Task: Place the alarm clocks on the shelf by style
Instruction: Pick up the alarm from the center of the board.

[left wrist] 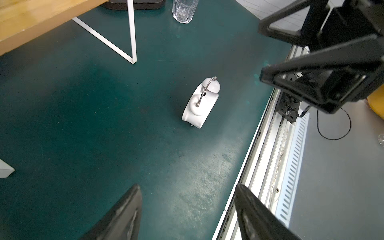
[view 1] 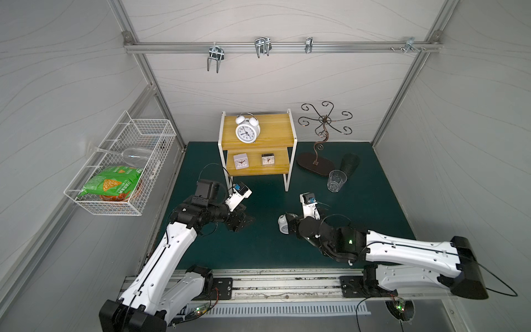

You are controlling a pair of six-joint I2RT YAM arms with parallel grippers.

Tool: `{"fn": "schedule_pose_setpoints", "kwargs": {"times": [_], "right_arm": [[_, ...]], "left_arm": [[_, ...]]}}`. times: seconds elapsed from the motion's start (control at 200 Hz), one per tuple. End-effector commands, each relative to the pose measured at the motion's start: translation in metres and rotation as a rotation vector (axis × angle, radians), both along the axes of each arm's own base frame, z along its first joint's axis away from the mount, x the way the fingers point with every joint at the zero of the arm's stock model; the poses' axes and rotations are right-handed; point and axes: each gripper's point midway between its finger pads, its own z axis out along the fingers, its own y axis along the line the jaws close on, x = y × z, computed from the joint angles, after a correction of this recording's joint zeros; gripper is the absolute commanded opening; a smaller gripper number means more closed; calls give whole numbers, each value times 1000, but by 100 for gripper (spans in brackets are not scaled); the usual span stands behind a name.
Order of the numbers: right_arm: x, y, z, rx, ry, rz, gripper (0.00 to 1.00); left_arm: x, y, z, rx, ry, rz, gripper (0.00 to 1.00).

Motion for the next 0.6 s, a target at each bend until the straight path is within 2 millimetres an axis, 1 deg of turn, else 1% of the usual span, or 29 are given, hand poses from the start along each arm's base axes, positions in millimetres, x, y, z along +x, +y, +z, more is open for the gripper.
{"fn": "schedule_pose_setpoints", "kwargs": {"times": [0.0, 0.19, 0.315, 0.425, 0.595], "right_arm": [[-5, -1, -1, 58, -38, -65, 99], [-24, 0, -30, 28, -45, -76, 99], [-34, 0, -45, 5, -68, -89, 99], [-40, -1, -58, -19, -90, -111, 99], [-43, 0, -87, -20, -62, -134, 99]], "left_arm": [[3, -4, 8, -28, -34, -18, 73], [2, -4, 10, -32, -37, -19, 73], [1, -5, 10, -35, -38, -21, 73], [1, -5, 10, -36, -38, -22, 73], [0, -5, 9, -35, -35, -25, 73]]}}
